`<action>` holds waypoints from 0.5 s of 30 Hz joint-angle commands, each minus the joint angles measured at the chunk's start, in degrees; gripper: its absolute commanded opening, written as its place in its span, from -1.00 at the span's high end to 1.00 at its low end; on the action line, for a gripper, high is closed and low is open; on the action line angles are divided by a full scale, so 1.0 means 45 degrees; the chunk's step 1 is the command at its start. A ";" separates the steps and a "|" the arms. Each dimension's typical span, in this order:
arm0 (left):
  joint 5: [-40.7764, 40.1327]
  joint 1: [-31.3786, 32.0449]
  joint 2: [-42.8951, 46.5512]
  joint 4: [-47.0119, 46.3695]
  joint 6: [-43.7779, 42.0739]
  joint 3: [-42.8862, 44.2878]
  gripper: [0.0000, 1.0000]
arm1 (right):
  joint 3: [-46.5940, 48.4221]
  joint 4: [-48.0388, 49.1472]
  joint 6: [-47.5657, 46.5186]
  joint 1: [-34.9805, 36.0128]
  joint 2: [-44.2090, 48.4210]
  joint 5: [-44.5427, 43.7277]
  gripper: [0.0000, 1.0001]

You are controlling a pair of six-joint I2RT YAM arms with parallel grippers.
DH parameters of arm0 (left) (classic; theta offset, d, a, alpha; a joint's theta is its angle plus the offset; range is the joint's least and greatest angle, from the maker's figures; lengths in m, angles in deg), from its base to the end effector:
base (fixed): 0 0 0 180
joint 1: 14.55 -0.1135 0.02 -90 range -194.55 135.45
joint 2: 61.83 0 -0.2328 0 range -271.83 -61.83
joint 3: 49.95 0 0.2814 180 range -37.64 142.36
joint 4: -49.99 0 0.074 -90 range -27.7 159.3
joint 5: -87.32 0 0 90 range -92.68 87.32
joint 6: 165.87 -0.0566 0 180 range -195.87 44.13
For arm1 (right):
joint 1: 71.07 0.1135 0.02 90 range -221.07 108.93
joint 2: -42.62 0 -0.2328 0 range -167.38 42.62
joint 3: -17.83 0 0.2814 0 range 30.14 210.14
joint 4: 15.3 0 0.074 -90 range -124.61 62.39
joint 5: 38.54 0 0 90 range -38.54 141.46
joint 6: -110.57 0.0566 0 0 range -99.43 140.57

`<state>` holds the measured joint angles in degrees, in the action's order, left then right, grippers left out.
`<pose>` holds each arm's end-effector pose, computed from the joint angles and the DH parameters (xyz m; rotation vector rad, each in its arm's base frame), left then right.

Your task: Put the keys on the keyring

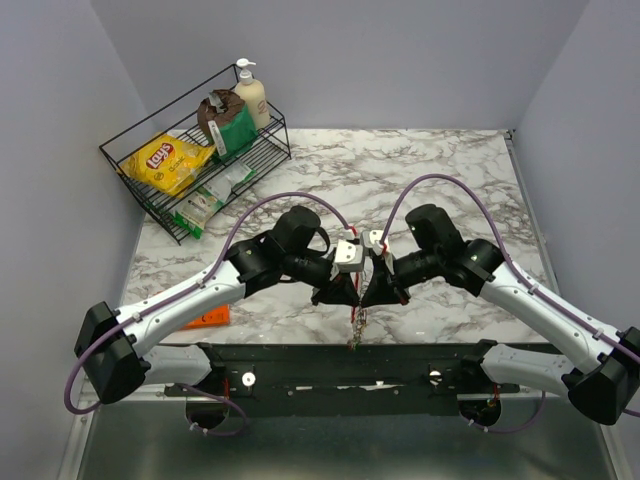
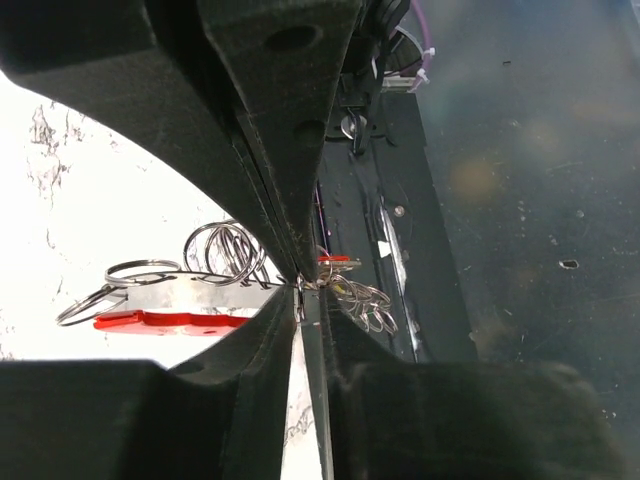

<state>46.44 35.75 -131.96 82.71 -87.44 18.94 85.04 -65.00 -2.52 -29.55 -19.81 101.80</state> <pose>0.1678 -0.2692 0.2643 1.5546 1.5763 -1.3071 0.1738 0.2120 0.2656 -1.5676 1.6611 1.1889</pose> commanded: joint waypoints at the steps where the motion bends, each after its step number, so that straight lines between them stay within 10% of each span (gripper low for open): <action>1: 0.0177 -0.0065 -0.0294 -0.0081 0.0013 0.0337 0.70 | -0.0050 0.0203 -0.0005 0.0071 0.0222 0.0492 0.99; 10: -0.0076 -0.0065 -0.0549 0.0291 -0.0105 0.0358 1.00 | -0.0069 0.0300 0.0073 0.0071 0.0397 0.0277 0.99; 15: -0.0447 -0.0065 -0.0159 -0.0586 0.0227 -0.0091 1.00 | -0.0226 0.0573 0.0171 0.0071 0.0709 0.0140 0.63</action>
<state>46.84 35.82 -133.40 82.73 -88.71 19.46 84.32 -65.09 -1.06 -29.66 -19.20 101.52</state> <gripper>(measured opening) 0.009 0.141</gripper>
